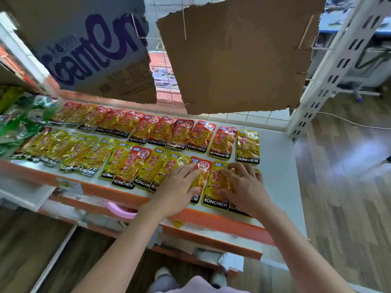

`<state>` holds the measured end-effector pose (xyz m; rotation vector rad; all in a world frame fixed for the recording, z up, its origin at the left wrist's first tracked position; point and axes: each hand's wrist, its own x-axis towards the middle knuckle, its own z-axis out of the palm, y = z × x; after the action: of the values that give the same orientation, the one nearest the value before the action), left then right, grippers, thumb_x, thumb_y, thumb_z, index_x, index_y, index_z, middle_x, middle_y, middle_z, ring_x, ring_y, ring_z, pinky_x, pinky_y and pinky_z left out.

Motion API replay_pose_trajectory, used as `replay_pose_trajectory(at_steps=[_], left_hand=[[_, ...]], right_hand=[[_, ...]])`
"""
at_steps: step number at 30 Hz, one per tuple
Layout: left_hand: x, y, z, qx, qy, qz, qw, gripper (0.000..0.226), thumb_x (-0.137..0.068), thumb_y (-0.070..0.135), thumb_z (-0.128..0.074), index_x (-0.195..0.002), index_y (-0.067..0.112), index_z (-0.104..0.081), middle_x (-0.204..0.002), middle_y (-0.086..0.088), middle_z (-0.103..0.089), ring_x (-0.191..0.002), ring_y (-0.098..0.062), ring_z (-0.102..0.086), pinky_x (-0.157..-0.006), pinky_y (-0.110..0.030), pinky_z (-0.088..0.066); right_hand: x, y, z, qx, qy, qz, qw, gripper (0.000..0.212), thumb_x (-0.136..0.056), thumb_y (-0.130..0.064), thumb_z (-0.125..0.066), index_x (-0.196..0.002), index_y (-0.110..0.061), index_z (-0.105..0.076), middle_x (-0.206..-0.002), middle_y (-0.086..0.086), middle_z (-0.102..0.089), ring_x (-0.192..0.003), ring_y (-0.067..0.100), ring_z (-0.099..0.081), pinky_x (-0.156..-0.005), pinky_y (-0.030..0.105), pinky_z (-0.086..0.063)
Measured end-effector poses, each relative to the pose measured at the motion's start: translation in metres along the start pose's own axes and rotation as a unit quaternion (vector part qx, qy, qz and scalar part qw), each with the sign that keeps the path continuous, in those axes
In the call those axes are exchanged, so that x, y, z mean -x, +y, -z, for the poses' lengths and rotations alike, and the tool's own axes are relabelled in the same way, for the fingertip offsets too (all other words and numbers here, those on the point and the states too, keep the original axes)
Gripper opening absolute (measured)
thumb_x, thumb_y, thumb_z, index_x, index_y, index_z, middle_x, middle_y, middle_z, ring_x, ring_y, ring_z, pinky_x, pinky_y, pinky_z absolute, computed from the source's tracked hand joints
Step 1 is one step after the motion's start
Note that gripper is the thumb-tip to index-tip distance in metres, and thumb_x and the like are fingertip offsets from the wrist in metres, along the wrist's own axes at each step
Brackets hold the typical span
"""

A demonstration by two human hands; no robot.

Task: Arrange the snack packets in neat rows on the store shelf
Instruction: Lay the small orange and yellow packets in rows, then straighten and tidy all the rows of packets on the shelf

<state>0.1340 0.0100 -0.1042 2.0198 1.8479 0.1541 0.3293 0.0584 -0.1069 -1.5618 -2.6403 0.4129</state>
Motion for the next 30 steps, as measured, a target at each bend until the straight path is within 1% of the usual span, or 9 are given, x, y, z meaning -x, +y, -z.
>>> replay_pose_trajectory(at_steps=[5,8,11,13,18,22,26,28,30], left_hand=[[0.023,-0.019,0.016,-0.016,0.111,-0.008,0.994,0.039,-0.095,0.032,-0.047,-0.134,0.025,-0.046,-0.137,0.008,-0.04,-0.13,-0.012,-0.03,-0.108,-0.03,-0.023],[0.049,-0.053,0.032,-0.027,0.161,-0.01,0.987,0.028,-0.093,0.027,-0.052,-0.119,0.02,-0.059,-0.116,0.004,-0.052,-0.113,-0.015,-0.045,-0.099,-0.033,-0.034],[0.084,-0.1,0.049,-0.036,0.189,0.011,0.981,0.02,-0.088,0.021,-0.057,-0.104,0.011,-0.065,-0.102,-0.003,-0.061,-0.098,-0.023,-0.057,-0.082,-0.035,-0.046],[0.112,-0.137,0.059,-0.04,0.195,0.035,0.979,0.02,-0.087,0.021,-0.057,-0.101,0.01,-0.066,-0.099,-0.003,-0.063,-0.095,-0.023,-0.059,-0.078,-0.033,-0.048],[0.183,-0.23,0.085,-0.014,0.211,0.093,0.973,0.027,-0.093,0.025,-0.052,-0.117,0.016,-0.061,-0.116,0.002,-0.057,-0.108,-0.015,-0.052,-0.091,-0.027,-0.041],[0.235,-0.304,0.103,-0.009,0.236,0.138,0.962,0.023,-0.091,0.024,-0.055,-0.11,0.015,-0.063,-0.108,-0.001,-0.061,-0.103,-0.02,-0.056,-0.086,-0.032,-0.046],[0.284,-0.366,0.112,0.026,0.245,0.185,0.951,0.018,-0.09,0.023,-0.057,-0.104,0.016,-0.066,-0.104,0.005,-0.059,-0.097,-0.014,-0.055,-0.082,-0.026,-0.043],[0.298,-0.394,0.117,0.02,0.253,0.2,0.946,0.011,-0.086,0.018,-0.063,-0.094,0.014,-0.068,-0.097,0.003,-0.063,-0.09,-0.017,-0.059,-0.079,-0.033,-0.049],[0.305,-0.42,0.123,0.016,0.263,0.218,0.94,0.006,-0.084,0.014,-0.065,-0.087,0.012,-0.069,-0.091,0.002,-0.065,-0.083,-0.019,-0.06,-0.074,-0.035,-0.051]], right_hand=[[-0.007,-0.043,0.003,0.034,0.073,0.05,0.996,0.037,-0.091,-0.037,-0.052,-0.124,-0.019,-0.055,-0.131,0.001,-0.048,-0.124,0.024,-0.04,-0.099,0.042,-0.034],[-0.019,-0.087,-0.002,0.083,0.125,0.11,0.982,0.023,-0.069,-0.022,-0.077,-0.088,-0.012,-0.067,-0.089,0.005,-0.064,-0.085,0.027,-0.063,-0.071,0.039,-0.053],[-0.031,-0.149,-0.013,0.073,0.15,0.153,0.974,0.026,-0.056,-0.016,-0.083,-0.075,-0.012,-0.065,-0.069,0.004,-0.061,-0.063,0.026,-0.062,-0.055,0.03,-0.052],[-0.038,-0.194,-0.022,0.059,0.16,0.167,0.971,0.026,-0.054,-0.013,-0.083,-0.073,-0.012,-0.065,-0.066,0.004,-0.061,-0.061,0.026,-0.062,-0.052,0.028,-0.05],[-0.057,-0.307,-0.048,0.029,0.157,0.208,0.965,0.024,-0.054,-0.01,-0.081,-0.074,-0.013,-0.067,-0.068,0.002,-0.061,-0.062,0.024,-0.061,-0.051,0.026,-0.047],[-0.073,-0.395,-0.074,-0.011,0.14,0.234,0.962,0.03,-0.061,-0.012,-0.08,-0.088,-0.012,-0.069,-0.078,0.002,-0.066,-0.072,0.024,-0.065,-0.057,0.03,-0.052],[-0.083,-0.468,-0.099,-0.052,0.074,0.248,0.965,0.028,-0.074,-0.014,-0.069,-0.101,-0.013,-0.066,-0.093,0.004,-0.067,-0.086,0.027,-0.063,-0.068,0.033,-0.052],[-0.093,-0.496,-0.104,-0.054,0.077,0.27,0.958,0.022,-0.076,-0.014,-0.067,-0.098,-0.012,-0.067,-0.098,0.006,-0.068,-0.089,0.027,-0.063,-0.074,0.034,-0.052],[-0.111,-0.52,-0.109,-0.062,0.086,0.289,0.952,0.017,-0.077,-0.015,-0.062,-0.092,-0.013,-0.068,-0.091,0.005,-0.067,-0.083,0.027,-0.062,-0.07,0.033,-0.052]])
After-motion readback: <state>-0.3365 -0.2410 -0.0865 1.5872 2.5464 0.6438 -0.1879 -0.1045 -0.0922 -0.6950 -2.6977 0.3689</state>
